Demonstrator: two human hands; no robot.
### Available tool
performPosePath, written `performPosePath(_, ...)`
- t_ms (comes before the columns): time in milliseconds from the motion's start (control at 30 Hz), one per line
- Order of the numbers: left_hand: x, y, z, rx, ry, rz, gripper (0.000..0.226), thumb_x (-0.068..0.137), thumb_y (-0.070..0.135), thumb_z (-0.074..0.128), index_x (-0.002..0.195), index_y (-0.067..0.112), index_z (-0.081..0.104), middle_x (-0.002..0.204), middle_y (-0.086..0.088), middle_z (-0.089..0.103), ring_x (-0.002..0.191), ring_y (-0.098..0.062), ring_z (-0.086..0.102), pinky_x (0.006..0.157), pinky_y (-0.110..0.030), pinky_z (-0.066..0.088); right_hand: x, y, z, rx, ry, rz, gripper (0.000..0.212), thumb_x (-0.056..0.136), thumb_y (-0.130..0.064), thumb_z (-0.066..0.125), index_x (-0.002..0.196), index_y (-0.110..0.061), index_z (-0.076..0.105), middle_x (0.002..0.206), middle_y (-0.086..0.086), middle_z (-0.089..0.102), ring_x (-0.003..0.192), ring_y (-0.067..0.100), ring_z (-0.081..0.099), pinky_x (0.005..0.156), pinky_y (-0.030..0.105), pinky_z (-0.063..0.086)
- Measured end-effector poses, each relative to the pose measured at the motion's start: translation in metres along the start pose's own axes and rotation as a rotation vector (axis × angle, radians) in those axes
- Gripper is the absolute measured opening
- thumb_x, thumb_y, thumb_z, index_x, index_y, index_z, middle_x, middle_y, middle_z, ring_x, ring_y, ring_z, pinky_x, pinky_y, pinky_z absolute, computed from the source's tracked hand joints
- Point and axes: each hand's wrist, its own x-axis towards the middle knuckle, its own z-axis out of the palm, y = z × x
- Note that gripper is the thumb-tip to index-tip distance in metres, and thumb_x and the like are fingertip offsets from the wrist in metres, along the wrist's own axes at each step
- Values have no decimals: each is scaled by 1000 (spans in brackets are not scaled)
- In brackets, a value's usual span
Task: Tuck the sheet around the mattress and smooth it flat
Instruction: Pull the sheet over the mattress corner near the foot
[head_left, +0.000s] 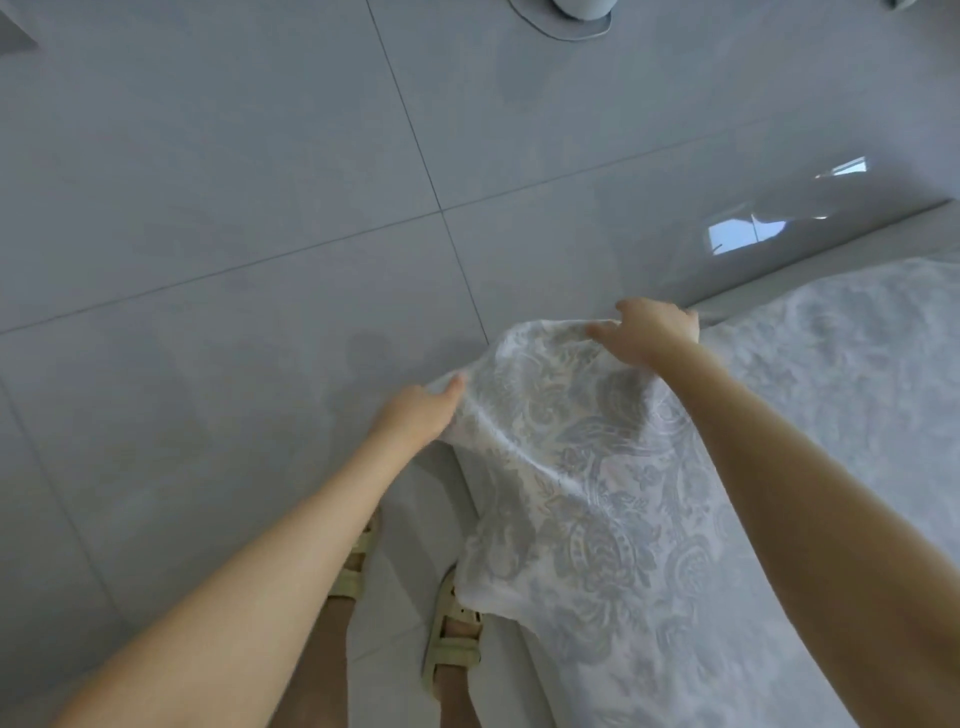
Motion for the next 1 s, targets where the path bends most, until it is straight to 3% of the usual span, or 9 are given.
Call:
performPosePath(100, -8, 20, 22, -382, -209, -170, 57, 83, 61, 54, 105, 9, 61, 82, -10, 66, 71, -22, 65, 58, -28, 55, 5, -7, 21, -179, -167, -31, 52, 87, -52, 53, 125, -17, 54, 128, 6, 57, 121, 29, 50, 107, 44, 28)
performPosePath(233, -3, 14, 47, -205, -53, -26, 14, 78, 8, 65, 90, 6, 58, 94, -12, 65, 83, -29, 66, 74, -41, 59, 2, -22, 43, -353, -232, -73, 31, 92, -28, 50, 119, -17, 58, 123, 3, 59, 116, 26, 52, 104, 39, 32)
performPosePath(333, 3, 1, 41, -218, 203, 88, 24, 77, 3, 60, 100, 9, 60, 99, -15, 64, 93, -32, 62, 78, -34, 52, 6, -28, 42, -311, -6, -129, 20, 89, -15, 50, 104, -17, 63, 108, 1, 65, 106, 22, 57, 102, 37, 30)
performPosePath(467, -2, -23, 21, -379, 516, 348, 16, 84, 12, 63, 99, 16, 58, 67, -12, 57, 67, -33, 58, 63, -38, 48, -1, -41, 26, -14, 654, -139, 15, 74, 4, 59, 70, -9, 67, 74, 4, 54, 79, 24, 48, 72, 31, 17)
performPosePath(533, 3, -32, 26, -420, 542, 310, 16, 87, 18, 62, 102, 17, 56, 72, -15, 62, 71, -34, 62, 68, -44, 54, -6, -38, 33, -16, 608, -160, 15, 76, 2, 59, 75, -8, 70, 78, 5, 59, 79, 25, 48, 70, 30, 13)
performPosePath(600, 11, -30, 32, -498, 425, 144, 38, 88, 31, 59, 121, 15, 49, 94, -14, 65, 91, -34, 64, 80, -48, 54, -6, -32, 44, -21, 417, -175, 22, 90, -12, 52, 102, -16, 70, 98, 3, 64, 95, 25, 51, 79, 33, 24)
performPosePath(700, 13, -26, 29, -479, 219, -60, 71, 84, 64, 41, 131, 11, 41, 121, -17, 58, 109, -36, 58, 94, -50, 49, -21, -30, 33, 87, 307, -142, 46, 97, -34, 46, 141, -28, 39, 121, 3, 62, 116, 29, 48, 100, 40, 30)
performPosePath(900, -38, -37, 33, -462, -385, -307, 89, 75, 82, 36, 114, 5, 55, 104, -16, 63, 97, -32, 62, 89, -45, 52, -103, -21, 9, 232, 167, -167, 59, 93, -60, 35, 133, -21, 51, 132, 3, 57, 121, 25, 52, 103, 43, 37)
performPosePath(1000, -52, -44, 44, -473, -475, -288, 84, 75, 78, 41, 108, 3, 59, 103, -15, 65, 99, -30, 63, 89, -44, 53, -150, -12, 25, 160, 53, -246, 64, 85, -69, 42, 130, -25, 53, 132, -3, 55, 122, 22, 49, 101, 41, 38)
